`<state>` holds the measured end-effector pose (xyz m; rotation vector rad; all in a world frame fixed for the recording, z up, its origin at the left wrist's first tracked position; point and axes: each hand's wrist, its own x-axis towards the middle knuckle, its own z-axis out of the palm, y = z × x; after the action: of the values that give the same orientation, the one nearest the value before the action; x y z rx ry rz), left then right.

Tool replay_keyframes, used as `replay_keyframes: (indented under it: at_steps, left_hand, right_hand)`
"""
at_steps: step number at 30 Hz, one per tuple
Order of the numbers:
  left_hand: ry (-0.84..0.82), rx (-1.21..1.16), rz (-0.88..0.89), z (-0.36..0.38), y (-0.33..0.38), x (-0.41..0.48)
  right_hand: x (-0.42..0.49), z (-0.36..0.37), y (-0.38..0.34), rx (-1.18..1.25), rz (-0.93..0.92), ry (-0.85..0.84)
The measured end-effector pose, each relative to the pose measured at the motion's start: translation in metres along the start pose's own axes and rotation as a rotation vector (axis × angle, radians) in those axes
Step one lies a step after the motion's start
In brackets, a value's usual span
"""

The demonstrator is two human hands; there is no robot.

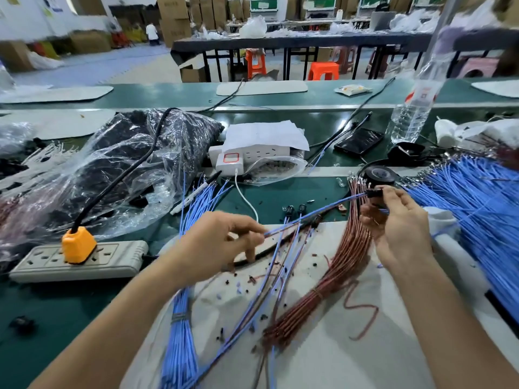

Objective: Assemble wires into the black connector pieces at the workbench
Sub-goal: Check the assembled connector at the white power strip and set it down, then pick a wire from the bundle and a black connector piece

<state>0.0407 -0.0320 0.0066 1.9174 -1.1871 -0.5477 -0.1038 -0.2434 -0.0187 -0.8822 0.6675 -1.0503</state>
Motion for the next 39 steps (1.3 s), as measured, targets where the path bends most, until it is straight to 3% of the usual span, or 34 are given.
replay_keyframes:
  at_steps: [4,7,11,13,16,18,27,31,34,39]
  left_hand:
    - [-0.293,0.320,0.000,-0.018,0.011,-0.030]
    - [-0.110,0.598,0.005,-0.037,0.003,-0.031]
    - [0.282,0.718,-0.121,-0.084,-0.018,-0.020]
    - [0.280,0.791,-0.293,-0.109,-0.033,-0.008]
    - [0.126,0.949,-0.583,-0.130,-0.064,0.014]
    - [0.050,0.975,-0.645,-0.127,-0.083,0.024]
    - [0.304,0.594,-0.567,-0.124,-0.125,0.047]
    - [0.308,0.702,-0.576,-0.121,-0.118,0.047]
    - [0.213,0.824,-0.606,-0.117,-0.107,0.047]
    - [0.170,1.240,-0.545,-0.097,-0.067,0.050]
  right_hand:
    - [0.000,0.001,0.010,-0.096,-0.047,-0.061]
    - [-0.007,0.007,0.028,-0.230,0.058,-0.248]
    - [-0.014,0.008,0.041,-0.560,0.030,-0.239]
    - [-0.017,0.009,0.041,-0.631,-0.068,-0.222]
    - [-0.023,0.011,0.041,-0.664,-0.124,-0.238]
    - [-0.026,0.013,0.041,-0.692,-0.123,-0.259]
    - [-0.024,0.012,0.040,-0.655,-0.097,-0.268]
    - [-0.024,0.011,0.040,-0.652,-0.102,-0.279]
    - [-0.022,0.009,0.039,-0.632,-0.104,-0.279]
    - [-0.020,0.008,0.042,-0.645,-0.117,-0.294]
